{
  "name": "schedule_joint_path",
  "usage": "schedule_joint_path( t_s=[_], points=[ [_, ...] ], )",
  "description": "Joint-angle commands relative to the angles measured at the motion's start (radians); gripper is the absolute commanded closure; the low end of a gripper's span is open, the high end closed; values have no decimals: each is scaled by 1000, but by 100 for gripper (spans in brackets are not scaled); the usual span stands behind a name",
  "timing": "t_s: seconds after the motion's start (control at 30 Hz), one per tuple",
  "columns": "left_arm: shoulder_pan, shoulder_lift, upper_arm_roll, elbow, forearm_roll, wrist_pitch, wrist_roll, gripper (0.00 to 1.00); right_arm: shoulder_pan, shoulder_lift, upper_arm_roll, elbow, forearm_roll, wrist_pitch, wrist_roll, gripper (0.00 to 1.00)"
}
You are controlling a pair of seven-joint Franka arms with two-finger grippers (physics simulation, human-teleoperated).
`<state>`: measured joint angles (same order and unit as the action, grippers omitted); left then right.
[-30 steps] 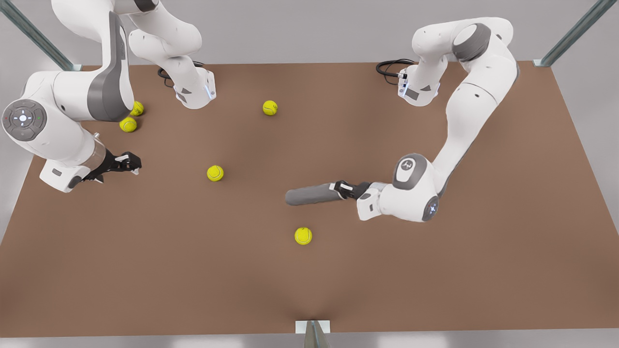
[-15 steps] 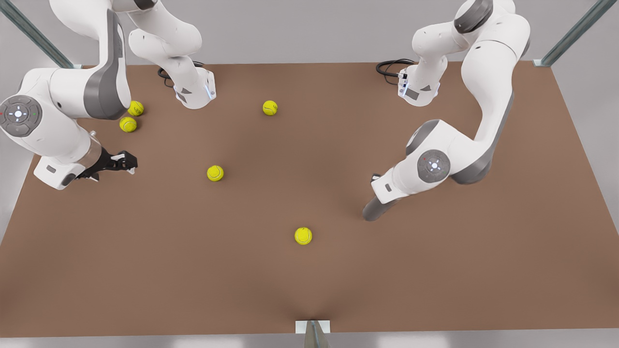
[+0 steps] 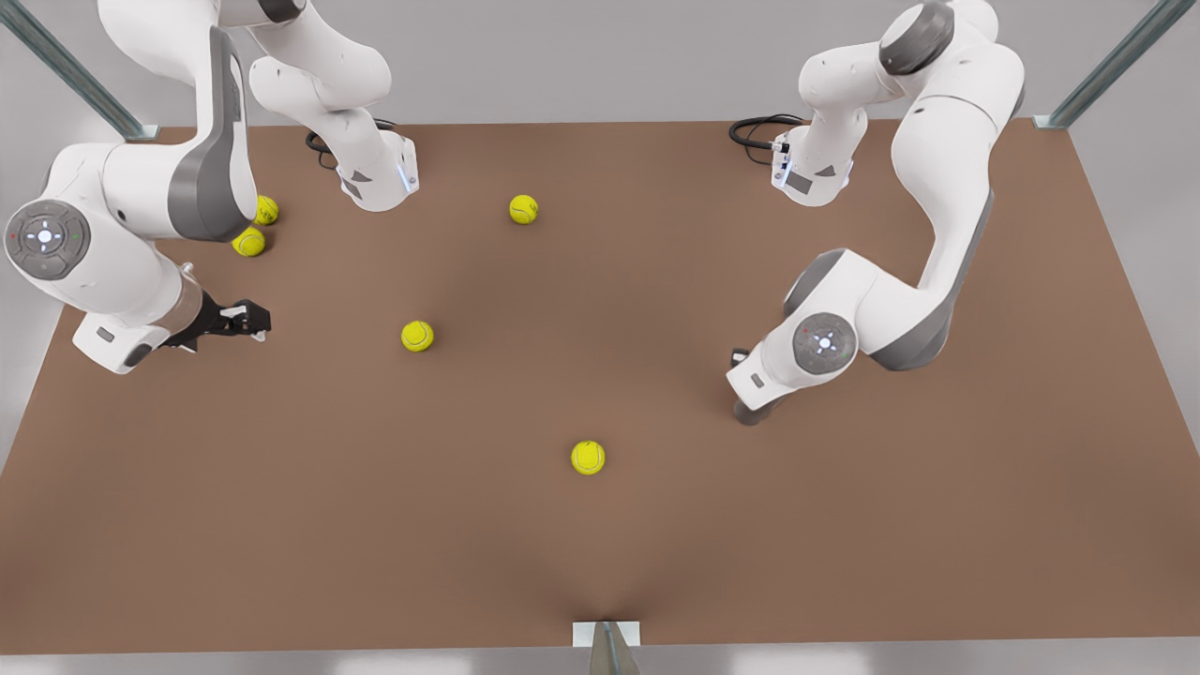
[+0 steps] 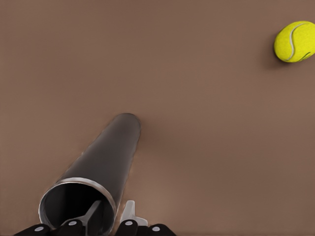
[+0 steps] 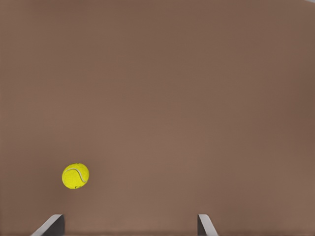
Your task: Put the tennis tube upright
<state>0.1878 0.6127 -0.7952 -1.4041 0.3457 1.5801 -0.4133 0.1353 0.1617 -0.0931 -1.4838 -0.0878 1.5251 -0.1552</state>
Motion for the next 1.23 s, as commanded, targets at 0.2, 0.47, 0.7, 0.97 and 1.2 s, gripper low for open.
schedule_joint_path(
  t_s=[0.2,0.47,0.7,0.97,1.2],
  points=[
    [1,7,-1,2,16,-8,-91,0,1,1,0,0,3,0,39,0],
    [56,-10,-84,373,12,-515,-90,0,1,-2,-2,2,5,0,40,0],
    [-228,-395,614,22,-160,-140,347,0,1,-1,-2,2,3,0,42,0],
    [-235,-392,567,83,-195,-203,349,0,1,-2,-3,2,3,0,37,0],
    [-240,-334,567,119,-195,-232,347,0,1,-1,-3,2,0,-2,45,0]
  ],
)
